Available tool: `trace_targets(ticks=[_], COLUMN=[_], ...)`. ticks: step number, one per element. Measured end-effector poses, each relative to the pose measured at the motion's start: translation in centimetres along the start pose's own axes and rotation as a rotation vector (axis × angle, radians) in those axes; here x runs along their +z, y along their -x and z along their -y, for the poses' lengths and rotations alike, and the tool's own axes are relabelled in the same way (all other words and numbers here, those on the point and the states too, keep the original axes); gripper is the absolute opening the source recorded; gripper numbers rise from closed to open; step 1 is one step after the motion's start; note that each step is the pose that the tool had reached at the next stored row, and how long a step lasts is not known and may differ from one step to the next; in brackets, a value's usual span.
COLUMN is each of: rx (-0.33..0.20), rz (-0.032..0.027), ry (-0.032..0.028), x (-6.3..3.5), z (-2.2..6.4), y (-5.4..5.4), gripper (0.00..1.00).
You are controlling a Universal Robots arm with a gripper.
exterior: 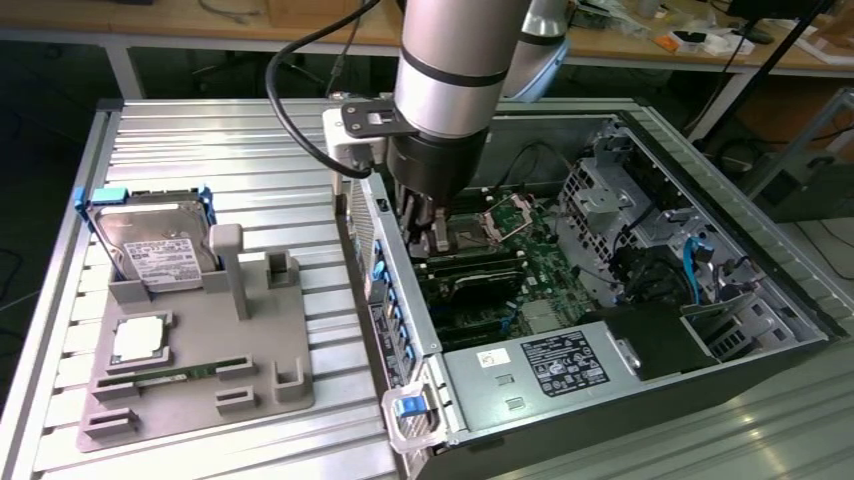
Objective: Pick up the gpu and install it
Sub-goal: 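Press down on the gpu until it lock into place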
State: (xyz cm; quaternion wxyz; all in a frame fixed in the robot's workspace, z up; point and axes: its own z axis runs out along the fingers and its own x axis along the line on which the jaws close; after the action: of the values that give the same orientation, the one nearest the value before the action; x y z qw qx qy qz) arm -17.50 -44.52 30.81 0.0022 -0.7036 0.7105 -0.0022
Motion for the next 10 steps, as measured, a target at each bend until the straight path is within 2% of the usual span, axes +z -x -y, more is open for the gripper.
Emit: trace_targets(ticks=[10], rx=[0.0], rz=[0.0037], ry=[0.0], x=[0.13], z=[-0.08], y=[0.39], gripper=[0.11])
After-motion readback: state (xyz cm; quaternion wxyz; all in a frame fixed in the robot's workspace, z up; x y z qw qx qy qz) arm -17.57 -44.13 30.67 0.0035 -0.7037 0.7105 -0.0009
